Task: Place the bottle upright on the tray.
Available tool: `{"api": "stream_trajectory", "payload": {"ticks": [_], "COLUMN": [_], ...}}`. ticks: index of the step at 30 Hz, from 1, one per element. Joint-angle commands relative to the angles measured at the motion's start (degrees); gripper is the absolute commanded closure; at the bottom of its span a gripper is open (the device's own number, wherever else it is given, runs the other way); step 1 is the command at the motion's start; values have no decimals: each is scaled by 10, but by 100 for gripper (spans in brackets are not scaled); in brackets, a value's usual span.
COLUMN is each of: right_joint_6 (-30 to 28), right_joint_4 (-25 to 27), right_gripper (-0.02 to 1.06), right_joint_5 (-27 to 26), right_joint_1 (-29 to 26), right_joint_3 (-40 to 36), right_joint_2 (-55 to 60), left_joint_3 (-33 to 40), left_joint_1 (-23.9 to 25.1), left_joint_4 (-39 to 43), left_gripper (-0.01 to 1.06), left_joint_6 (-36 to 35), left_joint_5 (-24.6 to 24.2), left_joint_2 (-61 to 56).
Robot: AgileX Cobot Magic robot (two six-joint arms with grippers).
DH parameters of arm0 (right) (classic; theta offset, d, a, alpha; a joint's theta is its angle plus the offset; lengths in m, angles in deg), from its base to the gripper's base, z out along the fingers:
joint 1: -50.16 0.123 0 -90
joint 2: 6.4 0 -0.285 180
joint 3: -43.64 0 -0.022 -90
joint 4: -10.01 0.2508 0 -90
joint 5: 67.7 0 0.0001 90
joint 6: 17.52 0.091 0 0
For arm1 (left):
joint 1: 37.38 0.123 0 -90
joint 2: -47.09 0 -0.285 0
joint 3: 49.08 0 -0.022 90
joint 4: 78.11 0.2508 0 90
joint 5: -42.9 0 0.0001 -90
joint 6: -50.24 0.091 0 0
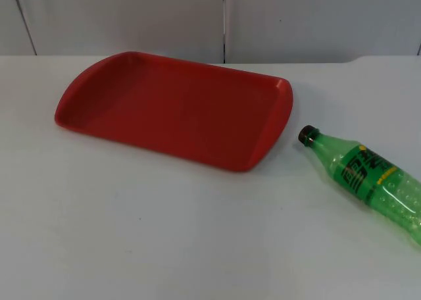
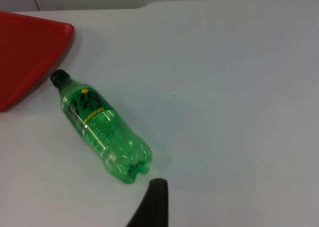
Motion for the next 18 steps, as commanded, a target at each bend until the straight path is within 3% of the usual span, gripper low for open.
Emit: {"api": "stream_trajectory", "payload": {"ticks": [1,2,4,5,7,10,18], "right_joint_6": [1,1,1,1,1,1,1], "right_joint_4": [0,0,0,0,0,0,0], "right_gripper": [23,23,23,23,23,23,23], "right_joint_5": [-2,-2,-2,-2,-2,-2,-2], "right_joint_1": [-3,-3,-3,-3,-3,-3,-3], "right_joint_3": [-2,-2,-2,-2,-2,0,0], "right_joint_2": [-2,-2,-2,-2,-2,-2,-2], "left_joint_3": [-35,-35,-56,-60,-70,-70,-70], "left_joint_1": [-4,-4,-4,-4,-4,-4,-4], "left_joint_4": [-70,-70,-166,-177,-232,-242,-246], "left_gripper": [105,105,105,105,105,105,105], "left_joint_6": [-4,-4,19,36,141,191,197], "left_joint_5": [-33,-33,-55,-57,-68,-90,-93], "left_joint_2": [-4,-4,-4,-4,-4,-6,-4]}}
